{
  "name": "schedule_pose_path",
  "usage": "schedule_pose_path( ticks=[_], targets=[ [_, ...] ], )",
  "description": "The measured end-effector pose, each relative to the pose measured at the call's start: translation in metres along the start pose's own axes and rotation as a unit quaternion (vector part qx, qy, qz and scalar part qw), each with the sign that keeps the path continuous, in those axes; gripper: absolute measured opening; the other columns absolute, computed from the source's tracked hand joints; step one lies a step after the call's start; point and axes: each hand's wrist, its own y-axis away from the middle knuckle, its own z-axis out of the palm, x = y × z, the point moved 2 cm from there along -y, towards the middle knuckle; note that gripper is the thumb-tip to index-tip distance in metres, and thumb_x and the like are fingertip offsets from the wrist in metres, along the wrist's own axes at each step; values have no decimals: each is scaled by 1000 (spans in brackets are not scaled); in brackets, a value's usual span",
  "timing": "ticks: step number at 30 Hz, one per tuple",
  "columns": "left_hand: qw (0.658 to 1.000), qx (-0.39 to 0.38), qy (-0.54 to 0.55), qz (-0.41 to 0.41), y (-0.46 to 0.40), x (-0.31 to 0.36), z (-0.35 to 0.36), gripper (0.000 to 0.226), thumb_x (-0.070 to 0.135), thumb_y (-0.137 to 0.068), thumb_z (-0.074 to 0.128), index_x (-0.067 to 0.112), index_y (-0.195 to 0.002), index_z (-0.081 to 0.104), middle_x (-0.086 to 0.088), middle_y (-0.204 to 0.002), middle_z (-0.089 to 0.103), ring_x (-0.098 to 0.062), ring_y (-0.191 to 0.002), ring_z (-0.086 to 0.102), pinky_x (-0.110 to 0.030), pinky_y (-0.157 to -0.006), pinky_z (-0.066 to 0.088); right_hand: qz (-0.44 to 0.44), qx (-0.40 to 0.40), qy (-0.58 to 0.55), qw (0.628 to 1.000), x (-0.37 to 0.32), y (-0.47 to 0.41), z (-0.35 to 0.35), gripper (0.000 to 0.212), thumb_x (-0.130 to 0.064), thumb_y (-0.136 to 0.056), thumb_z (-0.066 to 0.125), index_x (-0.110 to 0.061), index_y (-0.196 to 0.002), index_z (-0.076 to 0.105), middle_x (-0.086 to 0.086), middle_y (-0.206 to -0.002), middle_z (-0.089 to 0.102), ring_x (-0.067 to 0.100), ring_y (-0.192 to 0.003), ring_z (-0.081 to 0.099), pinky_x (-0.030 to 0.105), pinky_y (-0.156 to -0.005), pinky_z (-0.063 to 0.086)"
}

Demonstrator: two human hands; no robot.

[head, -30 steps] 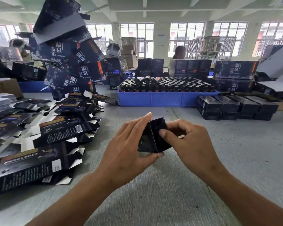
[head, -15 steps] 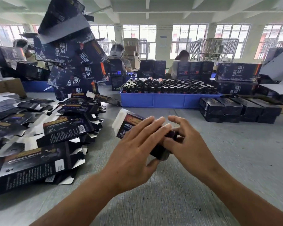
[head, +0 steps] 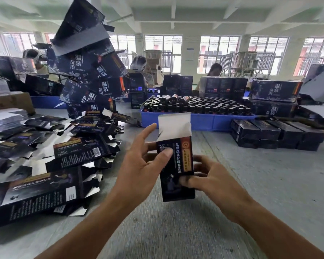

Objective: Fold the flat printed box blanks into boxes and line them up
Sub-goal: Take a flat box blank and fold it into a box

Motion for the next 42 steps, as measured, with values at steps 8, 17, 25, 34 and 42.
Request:
schedule_pose_path(
  ticks=[8,17,25,34,42],
  targets=[
    [998,-61,-5,18,6,-4,7,41,31,-85,74,51,-118,60,16,-116,68,-10,-104,69,-20,-74,58,-162,101,-51,980,-16,3,-19,47,-17,-92,69,-46,-127,59,-26,-115,70,-7,-106,65,8,-75,53],
    [999,-33,-14,31,1,-1,0,22,42,-92,64,35,-112,72,11,-116,70,-9,-109,67,-18,-82,53,-182,56,-8,982,-17,4,-15,33,-41,-90,59,-45,-120,70,-20,-127,66,2,-120,61,23,-94,55],
    [994,-7,-49,96,1,5,-1,14,28,-91,63,27,-101,73,13,-113,70,-11,-108,67,-16,-82,53,-205,80,-60,974,-20,5,-13,22,-5,-95,63,-25,-102,69,-17,-121,71,3,-109,68,12,-86,53],
    [997,-5,-22,78,1,2,-2,18,31,-88,69,27,-105,73,8,-115,72,-13,-108,69,-19,-81,56,-202,123,-95,967,-24,7,-11,25,-33,-86,66,-16,-104,61,-12,-115,74,10,-103,72,19,-85,57],
    [998,-12,1,56,4,5,0,40,36,-85,71,48,-122,60,11,-116,68,-11,-108,68,-17,-78,54,-229,124,-57,964,-23,9,-13,20,-16,-93,65,-34,-101,73,-15,-113,74,6,-105,70,18,-86,56]
  ],
)
